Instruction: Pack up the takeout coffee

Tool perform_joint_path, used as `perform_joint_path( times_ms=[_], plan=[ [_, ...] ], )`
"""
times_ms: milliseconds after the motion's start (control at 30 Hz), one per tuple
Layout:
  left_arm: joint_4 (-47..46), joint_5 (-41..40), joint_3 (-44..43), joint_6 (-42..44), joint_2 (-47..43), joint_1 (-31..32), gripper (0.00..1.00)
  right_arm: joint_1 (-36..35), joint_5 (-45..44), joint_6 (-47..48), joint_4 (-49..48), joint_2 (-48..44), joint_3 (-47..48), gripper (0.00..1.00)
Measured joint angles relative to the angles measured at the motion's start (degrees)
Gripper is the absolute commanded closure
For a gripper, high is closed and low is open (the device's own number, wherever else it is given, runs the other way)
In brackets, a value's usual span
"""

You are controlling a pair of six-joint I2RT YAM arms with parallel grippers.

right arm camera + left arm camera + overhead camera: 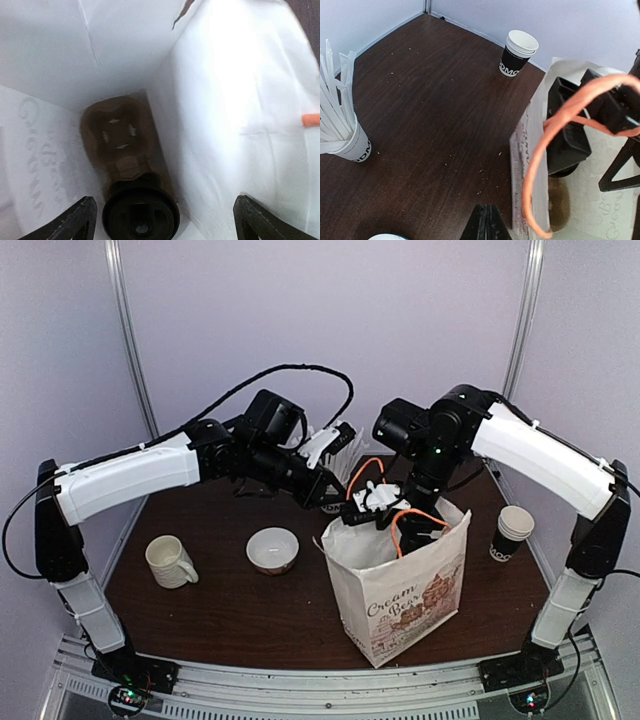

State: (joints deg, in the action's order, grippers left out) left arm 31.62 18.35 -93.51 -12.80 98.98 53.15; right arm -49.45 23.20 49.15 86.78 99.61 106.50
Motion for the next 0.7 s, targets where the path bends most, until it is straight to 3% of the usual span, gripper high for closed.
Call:
perform_joint_path(
  times_ms=[233, 300, 400, 467, 700],
  plan=[
    [0.57, 1.84, -2.34, 0.52, 0.66, 0.00, 0.98, -0.02, 0.00, -1.07, -2.08, -1.09, 1.60, 0.00],
    [0.76, 1.75, -2.95, 0.76, 0.63, 0.00, 0.90, -0.02, -0.31, -1.33, -3.15, -1.36, 1.60, 0.00],
    [2.05, 0.13, -3.45, 1.64, 0.33, 0.00, 0.66, 0.04, -1.03, -1.53, -4.46, -1.95, 1.51, 0.01],
    [3.39, -1.46, -3.67, 2.25, 0.00, 0.00, 0.57, 0.20, -1.42, -1.46, -5.14, -2.47, 1.44, 0.01],
    [5.49, -4.02, -3.78, 2.89, -3.28, 0.00, 0.46, 0.35, -2.51, -0.31, -6.99, -2.71, -0.09, 0.01]
  ],
)
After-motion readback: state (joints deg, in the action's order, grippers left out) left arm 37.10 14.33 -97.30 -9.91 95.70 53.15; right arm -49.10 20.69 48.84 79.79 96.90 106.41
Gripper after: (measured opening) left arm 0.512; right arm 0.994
